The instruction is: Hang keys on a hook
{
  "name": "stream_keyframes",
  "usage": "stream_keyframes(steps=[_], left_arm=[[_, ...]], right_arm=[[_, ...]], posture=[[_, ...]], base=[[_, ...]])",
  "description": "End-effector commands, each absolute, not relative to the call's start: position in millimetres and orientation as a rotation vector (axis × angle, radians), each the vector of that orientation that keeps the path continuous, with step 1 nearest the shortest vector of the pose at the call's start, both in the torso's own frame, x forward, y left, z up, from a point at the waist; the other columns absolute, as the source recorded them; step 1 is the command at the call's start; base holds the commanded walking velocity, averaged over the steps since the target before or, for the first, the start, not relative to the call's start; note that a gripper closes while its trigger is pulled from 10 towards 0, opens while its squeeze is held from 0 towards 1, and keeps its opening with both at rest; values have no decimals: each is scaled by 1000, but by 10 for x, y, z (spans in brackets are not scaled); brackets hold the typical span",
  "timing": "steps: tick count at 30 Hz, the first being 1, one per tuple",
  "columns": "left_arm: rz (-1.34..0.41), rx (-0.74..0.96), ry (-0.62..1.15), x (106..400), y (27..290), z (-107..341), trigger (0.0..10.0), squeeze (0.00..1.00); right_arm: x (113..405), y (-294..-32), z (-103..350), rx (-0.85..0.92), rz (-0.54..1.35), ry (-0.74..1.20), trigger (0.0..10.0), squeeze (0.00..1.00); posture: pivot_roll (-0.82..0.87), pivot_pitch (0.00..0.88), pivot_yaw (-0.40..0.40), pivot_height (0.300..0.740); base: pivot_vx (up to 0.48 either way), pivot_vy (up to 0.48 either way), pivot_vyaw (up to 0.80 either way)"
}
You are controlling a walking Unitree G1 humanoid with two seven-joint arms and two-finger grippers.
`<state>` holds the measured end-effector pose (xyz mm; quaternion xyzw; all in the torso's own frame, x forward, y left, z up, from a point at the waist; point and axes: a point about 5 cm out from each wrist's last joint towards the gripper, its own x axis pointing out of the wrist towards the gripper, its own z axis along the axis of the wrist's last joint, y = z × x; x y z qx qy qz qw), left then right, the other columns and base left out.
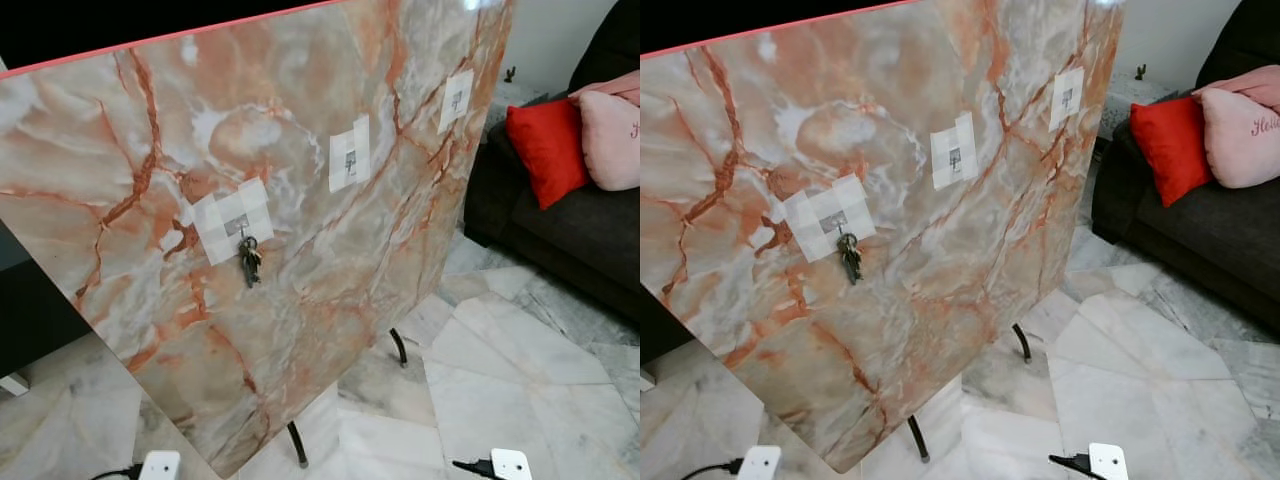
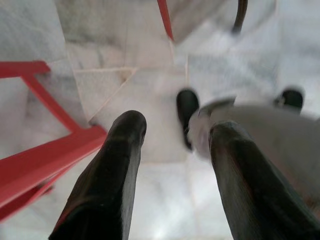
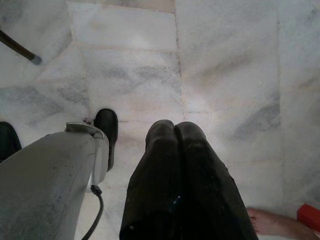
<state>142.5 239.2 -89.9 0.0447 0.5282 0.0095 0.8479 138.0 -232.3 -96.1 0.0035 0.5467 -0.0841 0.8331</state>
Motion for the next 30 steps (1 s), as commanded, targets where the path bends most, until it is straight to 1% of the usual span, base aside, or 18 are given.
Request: stream_keyframes(steps=[1,3,6,9,14,21,30], left_arm=[[35,93,1116,1377,2349,-933,10000,0],[46,92,1119,1364,2341,-941,10000,0],[102,54,1118,1344,2338,-954,10000,0],[126,31,1114,1337,2338,-958,10000,0],[72,68,1142,1281,2306,-985,10000,0],[56,76,1122,1315,2290,-976,10000,0],[52,94,1117,1314,2293,-975,10000,0]], right_arm=[[1377,-2305,-963,44,-171,1137,10000,0],[1381,-2305,-961,40,-161,1130,10000,0],[1370,-2312,-964,-22,-122,1152,10000,0],[1361,-2301,-969,-24,-105,1161,10000,0],[1350,-2290,-975,-40,-87,1168,10000,0],[1329,-2282,-985,-52,-77,1184,10000,0],[1317,-2302,-984,-67,-72,1190,10000,0]], posture=[[-37,0,-10,740],[-34,0,-12,740],[-33,0,-15,740],[-34,0,-16,740],[-30,0,-11,740],[-43,0,-2,740],[-36,0,-20,740]], base=[[0,0,0],[0,0,444],[0,0,773],[0,0,800],[0,0,800],[0,0,800],[0,0,800]])
